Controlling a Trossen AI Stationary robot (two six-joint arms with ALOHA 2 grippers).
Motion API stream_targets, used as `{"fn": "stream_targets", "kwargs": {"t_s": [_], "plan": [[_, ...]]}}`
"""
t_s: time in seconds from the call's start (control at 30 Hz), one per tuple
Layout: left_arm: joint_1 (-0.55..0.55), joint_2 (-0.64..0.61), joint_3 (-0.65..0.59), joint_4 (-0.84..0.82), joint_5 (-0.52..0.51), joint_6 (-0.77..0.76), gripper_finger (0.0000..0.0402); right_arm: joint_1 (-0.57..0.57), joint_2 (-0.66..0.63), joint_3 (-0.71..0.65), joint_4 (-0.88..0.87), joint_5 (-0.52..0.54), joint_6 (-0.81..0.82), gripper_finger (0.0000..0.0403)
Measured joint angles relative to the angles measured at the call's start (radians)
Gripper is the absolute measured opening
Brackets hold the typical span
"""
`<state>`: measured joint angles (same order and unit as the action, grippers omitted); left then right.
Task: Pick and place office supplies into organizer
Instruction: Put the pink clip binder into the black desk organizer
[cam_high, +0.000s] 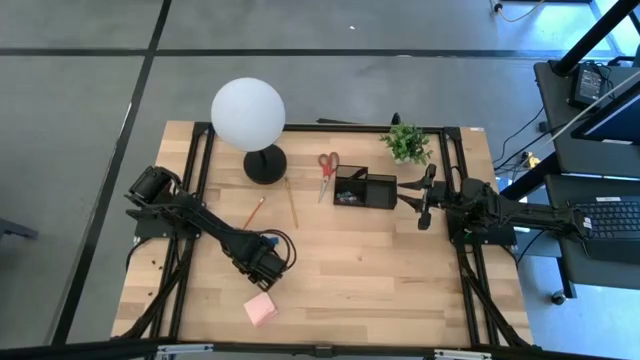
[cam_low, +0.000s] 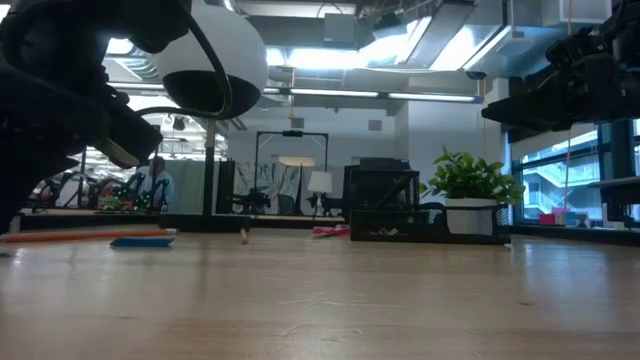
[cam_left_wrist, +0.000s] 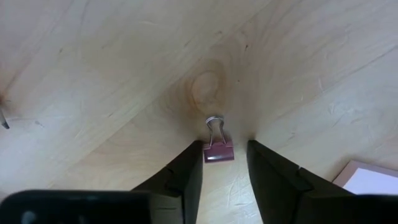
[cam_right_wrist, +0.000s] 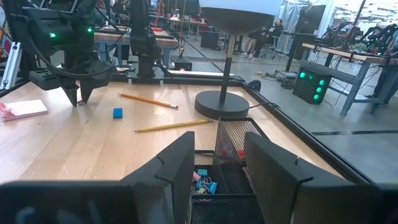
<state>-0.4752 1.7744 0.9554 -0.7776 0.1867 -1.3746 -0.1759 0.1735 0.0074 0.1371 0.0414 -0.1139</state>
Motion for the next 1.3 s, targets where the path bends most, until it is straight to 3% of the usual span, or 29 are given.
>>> {"fn": "stream_targets", "kwargs": {"t_s": [1.3], "plan": [[-0.002, 0.006, 0.021, -0.017, -0.044, 0.001, 0.0099, 0.0, 0.0, 0.0, 0.0, 0.0, 0.0, 0.0145]]}}
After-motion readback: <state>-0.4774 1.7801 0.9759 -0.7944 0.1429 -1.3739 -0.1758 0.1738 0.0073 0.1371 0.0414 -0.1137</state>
